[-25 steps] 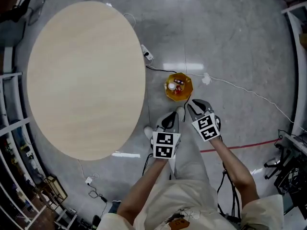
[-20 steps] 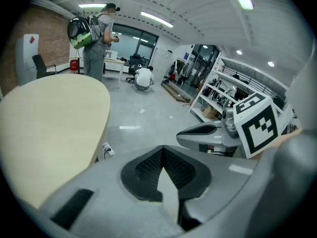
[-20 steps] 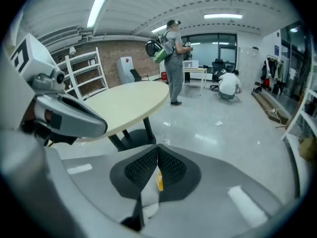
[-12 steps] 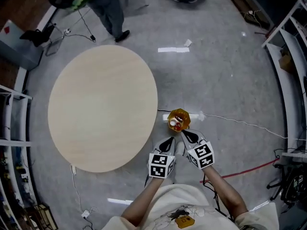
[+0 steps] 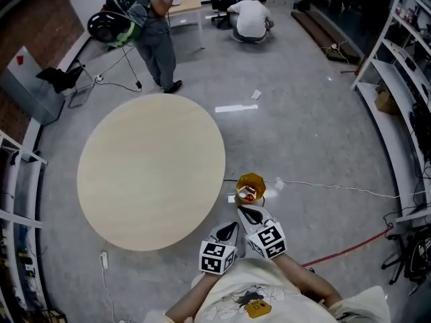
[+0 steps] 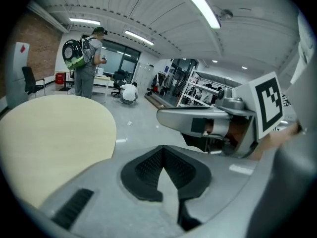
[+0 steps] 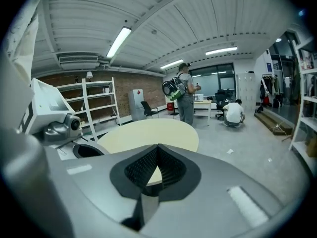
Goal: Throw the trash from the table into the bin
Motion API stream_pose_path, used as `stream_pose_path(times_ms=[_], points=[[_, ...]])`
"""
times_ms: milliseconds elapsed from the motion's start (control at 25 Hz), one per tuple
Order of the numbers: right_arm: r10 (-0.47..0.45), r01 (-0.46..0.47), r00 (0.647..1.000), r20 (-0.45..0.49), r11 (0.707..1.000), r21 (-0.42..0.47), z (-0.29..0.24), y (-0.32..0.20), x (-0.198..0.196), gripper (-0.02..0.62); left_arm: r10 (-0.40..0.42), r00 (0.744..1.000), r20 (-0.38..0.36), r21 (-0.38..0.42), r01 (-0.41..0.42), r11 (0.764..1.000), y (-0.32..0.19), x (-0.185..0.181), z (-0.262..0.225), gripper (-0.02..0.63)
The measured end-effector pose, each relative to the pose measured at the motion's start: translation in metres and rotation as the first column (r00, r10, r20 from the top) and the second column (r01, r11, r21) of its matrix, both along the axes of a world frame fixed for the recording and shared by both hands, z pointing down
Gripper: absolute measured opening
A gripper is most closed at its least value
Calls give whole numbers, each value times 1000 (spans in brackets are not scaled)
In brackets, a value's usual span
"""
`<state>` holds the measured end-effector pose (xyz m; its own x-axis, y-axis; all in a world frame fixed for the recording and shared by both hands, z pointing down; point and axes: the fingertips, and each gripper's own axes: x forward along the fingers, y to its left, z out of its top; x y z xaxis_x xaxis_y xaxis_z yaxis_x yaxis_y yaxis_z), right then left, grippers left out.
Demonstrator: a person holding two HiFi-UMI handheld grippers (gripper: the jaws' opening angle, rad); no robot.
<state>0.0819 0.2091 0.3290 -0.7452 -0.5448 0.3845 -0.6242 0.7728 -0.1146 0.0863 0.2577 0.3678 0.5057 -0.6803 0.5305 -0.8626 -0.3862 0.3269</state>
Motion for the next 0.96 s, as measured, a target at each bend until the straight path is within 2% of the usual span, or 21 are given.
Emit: stream_pose_path(times_ms=[120, 400, 680, 960], points=[[5, -5, 1000, 5, 1000, 18, -5, 18, -9, 5, 16, 1000, 9, 21, -16, 1000, 17, -8, -3, 3], [0, 0, 1000, 16, 1000, 18, -2, 38, -44, 5, -15, 1000, 7, 87, 14, 996, 18, -51, -15, 3], [-7, 7, 1000, -9, 1000, 25, -4, 46, -68, 5, -44, 999, -25, 87, 46, 995, 25, -82, -15, 3], [-21, 21, 999, -31, 1000, 1, 8, 49, -82, 5, -133, 989, -70, 65, 137, 988, 32, -122, -5, 3]])
